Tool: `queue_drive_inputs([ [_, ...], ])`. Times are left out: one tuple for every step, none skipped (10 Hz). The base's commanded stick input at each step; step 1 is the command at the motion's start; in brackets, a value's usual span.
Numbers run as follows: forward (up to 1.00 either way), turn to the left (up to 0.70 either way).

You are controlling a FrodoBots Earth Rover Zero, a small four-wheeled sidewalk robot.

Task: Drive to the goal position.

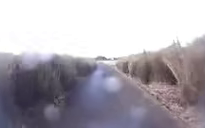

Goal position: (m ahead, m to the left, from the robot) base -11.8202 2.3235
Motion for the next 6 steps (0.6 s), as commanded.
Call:
queue_drive_inputs([
  [-0.17,0.00],
  [0.00,0.00],
  [0.00,0.00],
  [0.00,0.00],
  [0.00,0.00],
  [0.00,0.00],
])
